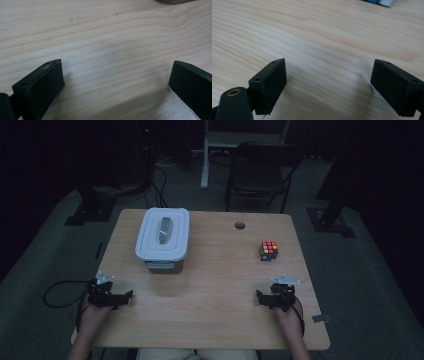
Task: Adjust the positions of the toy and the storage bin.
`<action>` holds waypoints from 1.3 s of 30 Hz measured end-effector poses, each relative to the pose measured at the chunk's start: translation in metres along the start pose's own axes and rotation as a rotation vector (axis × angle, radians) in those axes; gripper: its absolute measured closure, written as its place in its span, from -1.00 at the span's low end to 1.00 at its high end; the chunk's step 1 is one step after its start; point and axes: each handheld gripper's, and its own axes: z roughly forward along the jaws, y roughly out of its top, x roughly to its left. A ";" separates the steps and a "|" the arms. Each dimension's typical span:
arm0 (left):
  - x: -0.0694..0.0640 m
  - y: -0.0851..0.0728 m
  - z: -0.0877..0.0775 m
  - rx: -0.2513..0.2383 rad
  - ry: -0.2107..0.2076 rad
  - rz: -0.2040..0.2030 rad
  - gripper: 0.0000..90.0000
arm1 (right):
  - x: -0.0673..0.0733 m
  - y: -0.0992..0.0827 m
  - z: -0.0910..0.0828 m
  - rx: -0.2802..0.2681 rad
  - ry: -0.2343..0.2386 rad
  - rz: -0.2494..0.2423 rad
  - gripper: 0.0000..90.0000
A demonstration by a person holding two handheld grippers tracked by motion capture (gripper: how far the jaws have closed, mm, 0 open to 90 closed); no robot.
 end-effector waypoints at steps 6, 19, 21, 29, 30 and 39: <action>0.001 0.011 0.003 -0.011 -0.005 0.011 -0.99 | 0.018 0.029 0.012 -0.035 0.056 -0.050 -0.71; -0.002 0.039 0.020 -0.032 -0.016 0.075 -0.99 | 0.050 0.073 0.047 -0.049 0.124 -0.111 -0.70; -0.001 0.042 0.022 -0.046 -0.022 0.066 -0.99 | 0.056 0.077 0.054 -0.054 0.136 -0.113 -0.70; 0.006 0.059 0.037 -0.057 -0.005 0.069 -0.99 | 0.076 0.096 0.080 -0.069 0.160 -0.112 -0.70; 0.007 0.061 0.040 -0.057 0.000 0.069 -0.99 | 0.079 0.099 0.082 -0.072 0.163 -0.109 -0.70; 0.019 0.074 0.059 -0.048 0.010 0.057 -0.99 | 0.096 0.123 0.109 -0.092 0.195 -0.086 -0.69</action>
